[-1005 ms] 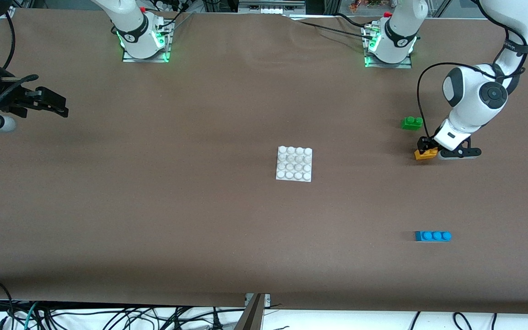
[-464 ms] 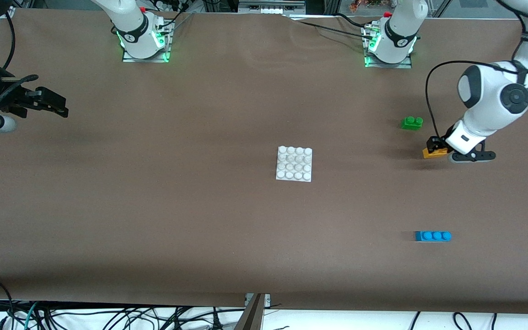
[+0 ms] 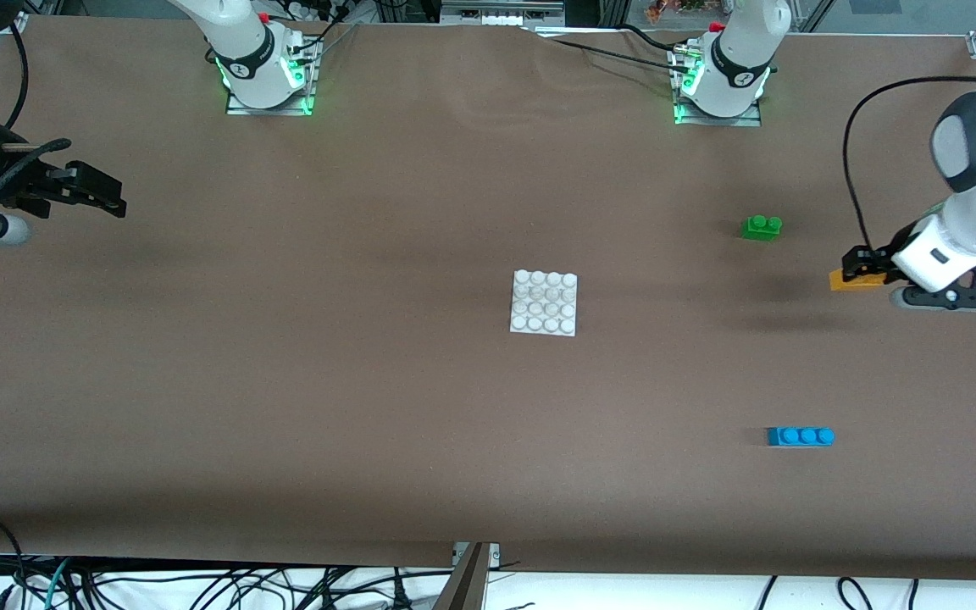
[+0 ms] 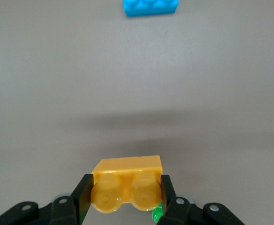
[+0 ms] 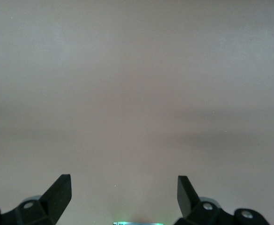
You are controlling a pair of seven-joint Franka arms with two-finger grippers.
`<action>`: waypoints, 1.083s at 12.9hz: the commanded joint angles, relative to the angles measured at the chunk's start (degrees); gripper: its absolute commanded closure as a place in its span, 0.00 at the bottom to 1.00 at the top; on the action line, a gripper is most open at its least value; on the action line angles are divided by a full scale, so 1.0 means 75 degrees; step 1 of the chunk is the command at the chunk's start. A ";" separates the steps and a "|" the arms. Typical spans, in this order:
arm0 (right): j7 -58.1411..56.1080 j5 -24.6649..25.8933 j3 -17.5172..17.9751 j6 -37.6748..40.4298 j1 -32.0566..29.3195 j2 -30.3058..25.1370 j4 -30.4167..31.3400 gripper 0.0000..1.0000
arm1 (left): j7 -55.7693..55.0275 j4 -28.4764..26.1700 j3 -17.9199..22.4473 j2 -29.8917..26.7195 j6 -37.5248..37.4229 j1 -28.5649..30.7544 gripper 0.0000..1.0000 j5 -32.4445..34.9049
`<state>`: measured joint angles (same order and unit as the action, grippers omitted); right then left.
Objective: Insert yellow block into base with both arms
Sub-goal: 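Lift the yellow block and carry it over the white plate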
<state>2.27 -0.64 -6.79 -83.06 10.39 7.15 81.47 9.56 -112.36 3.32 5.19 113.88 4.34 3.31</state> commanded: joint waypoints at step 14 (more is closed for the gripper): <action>0.0049 0.0108 0.0002 -0.0034 0.0021 0.0031 -0.0093 0.00 | -0.1953 0.1679 -0.3404 0.0875 -0.1320 -0.0098 0.89 -0.0546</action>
<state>2.27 -0.62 -6.79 -83.31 10.40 7.17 81.47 -1.84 -103.53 -19.30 7.79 104.55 3.52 -0.26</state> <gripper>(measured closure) 0.000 0.379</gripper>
